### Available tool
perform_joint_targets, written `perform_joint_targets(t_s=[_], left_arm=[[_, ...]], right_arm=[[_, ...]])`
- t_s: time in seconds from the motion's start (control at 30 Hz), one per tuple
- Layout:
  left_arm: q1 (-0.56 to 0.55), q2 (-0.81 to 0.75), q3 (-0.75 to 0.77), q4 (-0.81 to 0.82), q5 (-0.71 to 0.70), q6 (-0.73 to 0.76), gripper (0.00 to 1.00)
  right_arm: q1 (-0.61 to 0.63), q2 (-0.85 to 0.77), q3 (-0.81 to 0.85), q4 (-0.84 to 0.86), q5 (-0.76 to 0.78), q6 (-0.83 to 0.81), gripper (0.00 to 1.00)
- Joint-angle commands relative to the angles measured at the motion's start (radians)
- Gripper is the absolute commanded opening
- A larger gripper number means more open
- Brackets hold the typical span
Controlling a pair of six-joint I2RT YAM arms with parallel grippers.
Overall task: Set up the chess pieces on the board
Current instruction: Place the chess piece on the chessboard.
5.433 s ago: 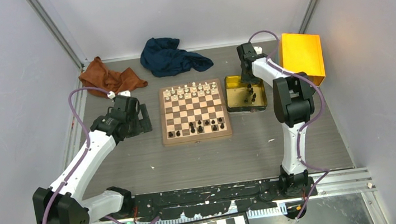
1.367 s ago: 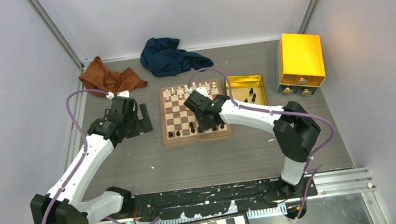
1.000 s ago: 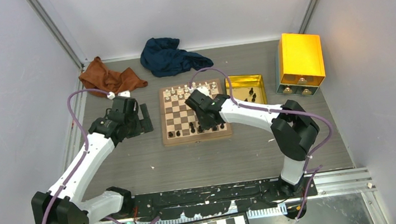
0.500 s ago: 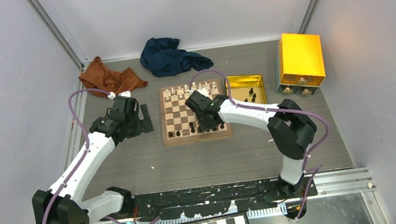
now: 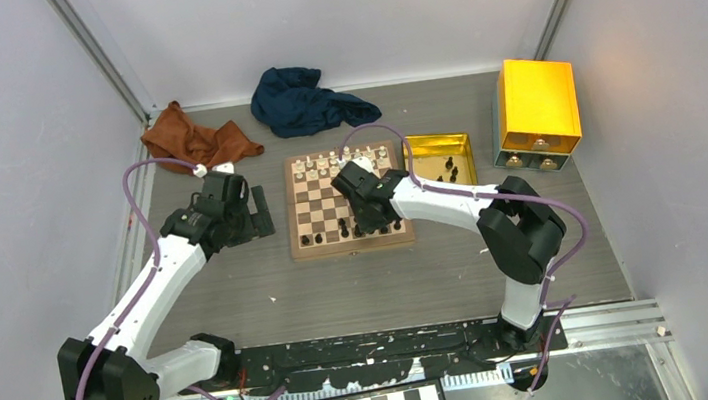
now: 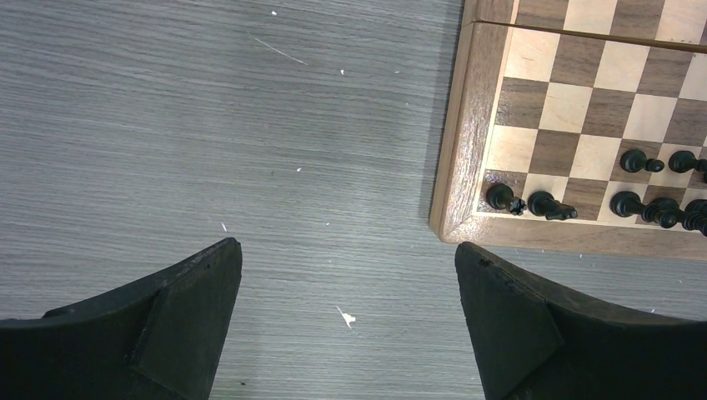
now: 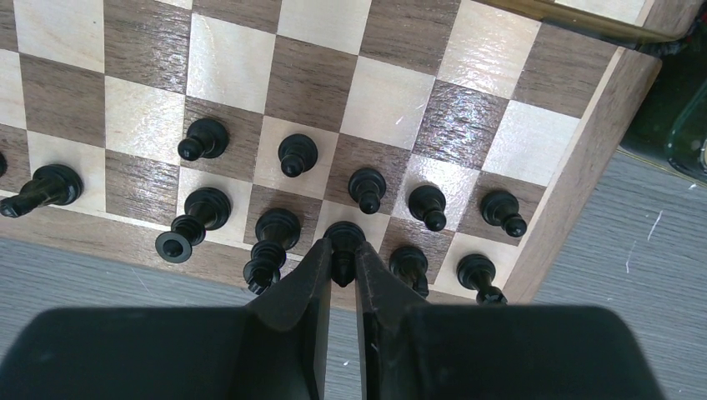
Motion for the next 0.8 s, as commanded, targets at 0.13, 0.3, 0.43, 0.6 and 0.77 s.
perform_joint_targets(t_s=[0.13,0.3,0.43,0.6,0.77], left_arm=[[0.005,-0.004,0.004,0.032,0.004,0.002,0.99],[0.005,-0.003,0.004,0.032,0.006,0.003,0.99],[0.005,-0.002,0.006,0.033,0.006,0.003,1.0],[0.005,0.0,0.007,0.035,0.009,0.004,0.99],[0.005,-0.001,0.004,0.034,0.009,0.003,0.99]], right_arm=[[-0.005,0.003,-0.015,0.035,-0.002,-0.003,0.01],[-0.004,0.0,-0.018,0.03,0.004,-0.003,0.03],[-0.004,-0.007,-0.023,0.025,0.008,-0.005,0.03],[-0.004,-0.012,-0.025,0.019,0.013,-0.007,0.03],[-0.004,-0.016,-0.029,0.019,0.013,-0.006,0.03]])
